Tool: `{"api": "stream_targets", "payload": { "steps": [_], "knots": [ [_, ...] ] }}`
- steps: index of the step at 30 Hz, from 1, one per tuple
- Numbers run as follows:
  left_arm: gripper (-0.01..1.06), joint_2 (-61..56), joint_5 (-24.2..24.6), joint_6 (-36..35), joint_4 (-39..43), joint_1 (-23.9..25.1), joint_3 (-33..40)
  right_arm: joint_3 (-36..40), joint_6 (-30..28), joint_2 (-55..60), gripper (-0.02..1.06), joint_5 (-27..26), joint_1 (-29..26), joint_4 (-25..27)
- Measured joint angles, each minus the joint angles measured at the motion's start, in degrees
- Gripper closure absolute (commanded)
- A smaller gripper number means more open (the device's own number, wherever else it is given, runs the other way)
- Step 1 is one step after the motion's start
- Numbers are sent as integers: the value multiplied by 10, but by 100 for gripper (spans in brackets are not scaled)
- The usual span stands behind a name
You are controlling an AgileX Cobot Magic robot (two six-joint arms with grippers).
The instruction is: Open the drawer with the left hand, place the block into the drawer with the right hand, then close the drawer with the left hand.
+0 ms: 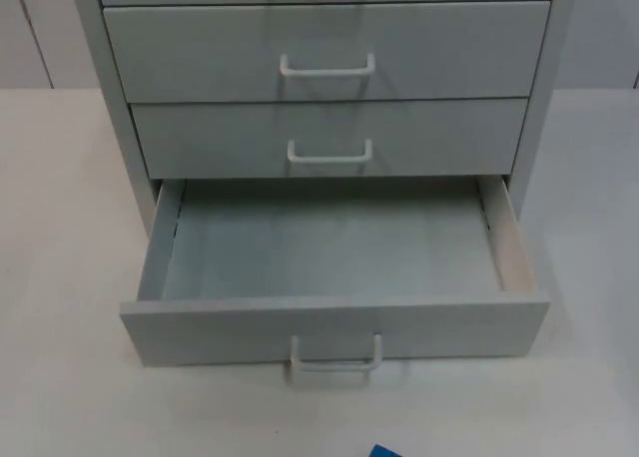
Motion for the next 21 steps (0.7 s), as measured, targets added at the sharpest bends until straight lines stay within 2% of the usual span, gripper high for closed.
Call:
{"api": "stream_targets", "payload": {
  "steps": [6, 7, 8, 11, 12, 21],
  "knots": [
    [24, -96, 2, -1, 2, 14, 37, 0, 0, 0, -1, 0, 0, 0],
    [20, -96, 2, -1, 2, 14, 37, 0, 0, 0, -1, 0, 0, 0],
    [20, -114, 2, -2, 2, 14, 43, 0, 0, 0, -1, 0, 0, 0],
    [2, -166, 2, -19, 13, 14, 61, 0, 0, 0, -1, 0, 0, 0],
    [0, -166, 2, -19, 13, 14, 61, 0, 0, 0, -1, 0, 0, 0],
    [0, -306, -9, -40, 47, 14, 131, 0, 0, 0, -1, 0, 0, 0]
  ]
}}
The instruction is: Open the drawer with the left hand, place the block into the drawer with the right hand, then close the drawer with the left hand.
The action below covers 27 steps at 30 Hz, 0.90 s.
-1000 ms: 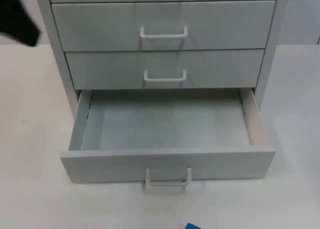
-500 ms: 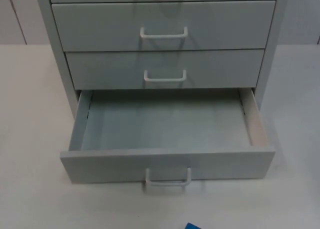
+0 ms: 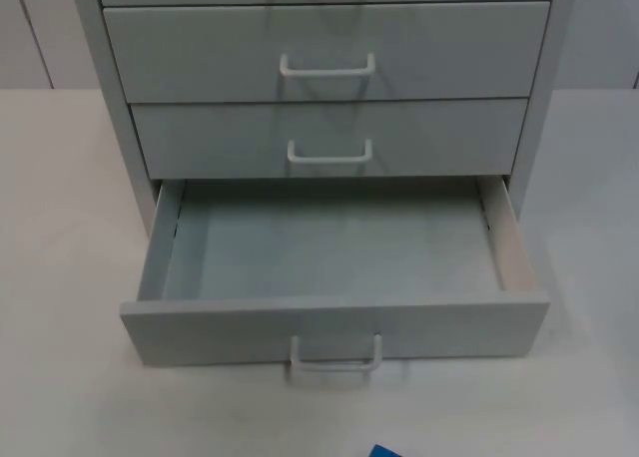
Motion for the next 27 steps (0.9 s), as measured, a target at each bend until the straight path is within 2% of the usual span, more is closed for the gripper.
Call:
{"api": "stream_targets", "payload": {
  "steps": [7, 13, 16, 17, 22, 23, 27],
  "knots": [
    [0, -39, -16, -1, 1, 0, 30, -14, -27, 0, -1, 23, 0, 6],
    [0, -41, -20, -1, 1, 0, 30, -49, -133, 1, -1, 40, 1, 83],
    [0, -41, -20, -2, 1, 0, 30, -51, -211, 15, -1, 49, 32, 134],
    [0, -41, -20, -2, 1, 0, 30, -51, -211, 15, -1, 49, 32, 134],
    [0, -41, -20, -5, 1, 0, 30, -52, -235, 97, 0, 47, 169, 144],
    [0, -41, -20, -5, 1, 0, 30, -52, -235, 97, 0, 47, 169, 144],
    [0, -41, -21, -6, 0, 0, 30, -52, -202, 195, 0, -12, 329, 111]
  ]
}}
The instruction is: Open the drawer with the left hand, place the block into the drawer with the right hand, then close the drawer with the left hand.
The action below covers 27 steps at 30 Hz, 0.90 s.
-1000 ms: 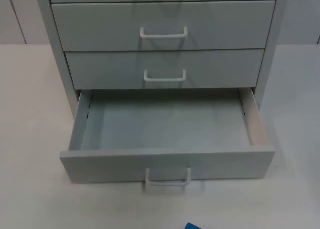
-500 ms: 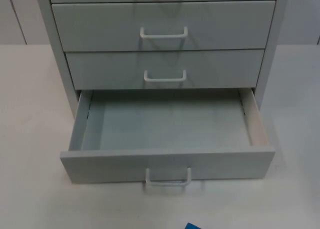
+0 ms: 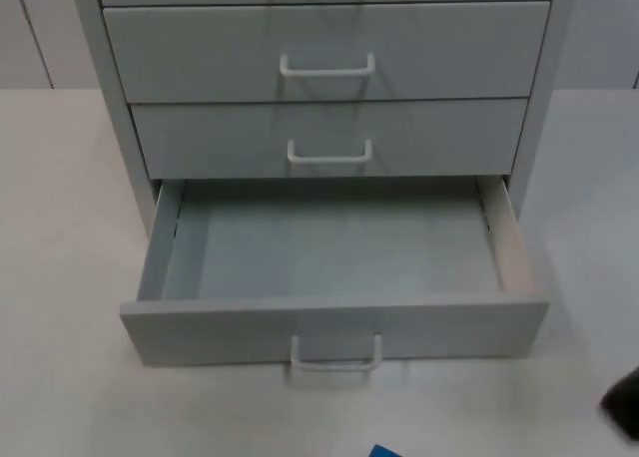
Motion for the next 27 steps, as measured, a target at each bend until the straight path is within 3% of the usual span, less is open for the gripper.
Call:
{"api": "stream_targets", "payload": {
  "steps": [3, 7, 12, 21, 24, 27],
  "knots": [
    [0, 0, 0, 0, 0, 0, 0, -5, 26, 61, 0, -26, 68, -26],
    [0, 0, -1, -1, 0, 0, 0, -57, 123, 178, 0, -41, 163, -97],
    [0, 0, -4, -1, 0, 0, 0, -120, 189, 281, 0, -43, 221, -156],
    [0, 0, -7, -1, 0, 0, 0, -189, 206, 397, 0, -54, 249, -173],
    [0, 0, -8, -1, -2, 0, 0, -191, 206, 413, 7, -61, 249, -179],
    [0, 0, -9, -1, -5, 0, 0, -192, 207, 430, 33, -72, 249, -184]
  ]
}}
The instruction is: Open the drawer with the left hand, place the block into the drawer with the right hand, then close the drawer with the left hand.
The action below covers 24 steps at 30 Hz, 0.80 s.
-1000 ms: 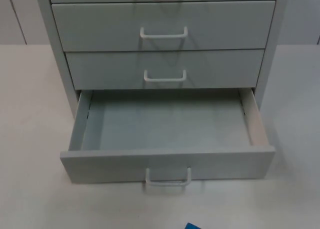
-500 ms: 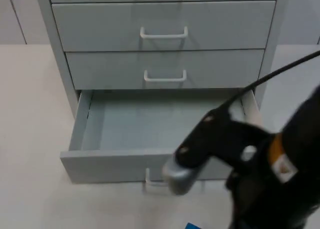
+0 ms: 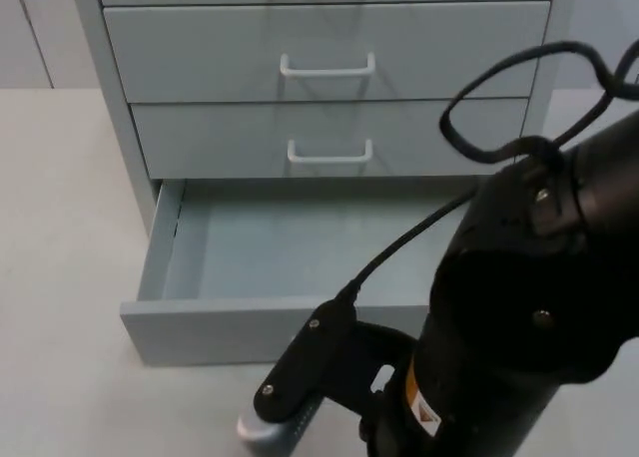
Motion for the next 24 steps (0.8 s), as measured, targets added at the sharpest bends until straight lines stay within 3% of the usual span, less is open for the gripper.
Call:
{"api": "stream_targets", "payload": {
  "steps": [2, 3, 5, 6, 14, 18, 22, 23, 24],
  "knots": [
    [0, 0, 0, 0, -1, 0, 0, 0, 6, 3, 62, -1, 0, 0],
    [0, 0, -1, 0, -2, 0, 0, -1, 10, 3, 62, -2, 0, 0],
    [0, 0, -2, 0, -2, 0, 0, -1, 17, 1, 97, -2, 0, -2],
    [0, 0, -2, 0, -2, 0, 0, -1, 19, -6, 104, -1, 0, -2],
    [0, 0, -3, 0, -2, 0, 0, -1, 39, -120, 104, 2, 0, -23],
    [0, 0, -3, 0, -4, 0, 0, -1, 95, -197, 104, 14, 0, -83],
    [0, 0, -3, 0, -4, 0, 0, -1, 231, -271, 104, 32, 0, -214],
    [0, 0, -3, 0, -4, 0, 0, -1, 231, -271, 104, 32, 0, -214],
    [0, 0, -4, 0, -4, 0, 0, -1, 288, -284, 104, 38, 0, -266]
  ]
}}
